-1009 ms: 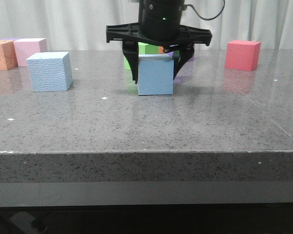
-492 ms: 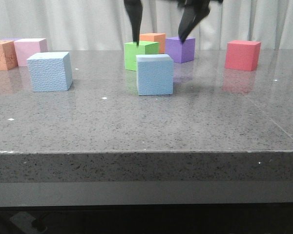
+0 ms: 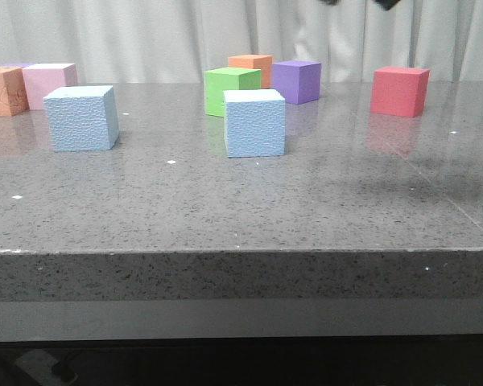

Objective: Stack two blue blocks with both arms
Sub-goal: 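Set the light-blue cube down, open the right gripper, withdraw, then lower the left gripper onto the other light-blue cube and grasp it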

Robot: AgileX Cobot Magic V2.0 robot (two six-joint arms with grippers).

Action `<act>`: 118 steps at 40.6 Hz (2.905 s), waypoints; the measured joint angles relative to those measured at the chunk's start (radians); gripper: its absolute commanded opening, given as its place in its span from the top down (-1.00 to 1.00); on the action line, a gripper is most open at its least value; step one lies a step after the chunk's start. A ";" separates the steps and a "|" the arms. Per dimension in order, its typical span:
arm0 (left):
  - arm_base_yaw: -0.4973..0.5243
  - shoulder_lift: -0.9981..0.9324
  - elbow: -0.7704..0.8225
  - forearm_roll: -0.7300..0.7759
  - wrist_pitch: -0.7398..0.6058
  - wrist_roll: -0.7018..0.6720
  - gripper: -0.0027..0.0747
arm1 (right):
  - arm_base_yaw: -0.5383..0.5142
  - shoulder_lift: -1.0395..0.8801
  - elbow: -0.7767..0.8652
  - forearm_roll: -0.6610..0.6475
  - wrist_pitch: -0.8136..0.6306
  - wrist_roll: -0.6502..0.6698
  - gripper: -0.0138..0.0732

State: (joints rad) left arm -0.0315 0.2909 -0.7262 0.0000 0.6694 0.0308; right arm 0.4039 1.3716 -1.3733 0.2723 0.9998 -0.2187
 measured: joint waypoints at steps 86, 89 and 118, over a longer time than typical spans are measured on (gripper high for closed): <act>-0.143 0.348 -0.143 -0.057 0.003 0.000 -0.66 | -0.002 -0.725 0.466 -0.010 -0.182 -0.041 -0.69; -0.143 0.435 -0.173 -0.067 0.012 0.000 -0.64 | -0.002 -0.725 0.466 -0.010 -0.182 -0.041 -0.69; -0.283 1.177 -0.582 -0.070 -0.022 0.000 -0.63 | -0.002 -0.725 0.466 -0.010 -0.182 -0.041 -0.69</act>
State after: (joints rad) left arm -0.3147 1.4680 -1.3078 -0.0698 0.6476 0.0308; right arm 0.4023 0.6465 -0.9069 0.2618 0.8175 -0.2595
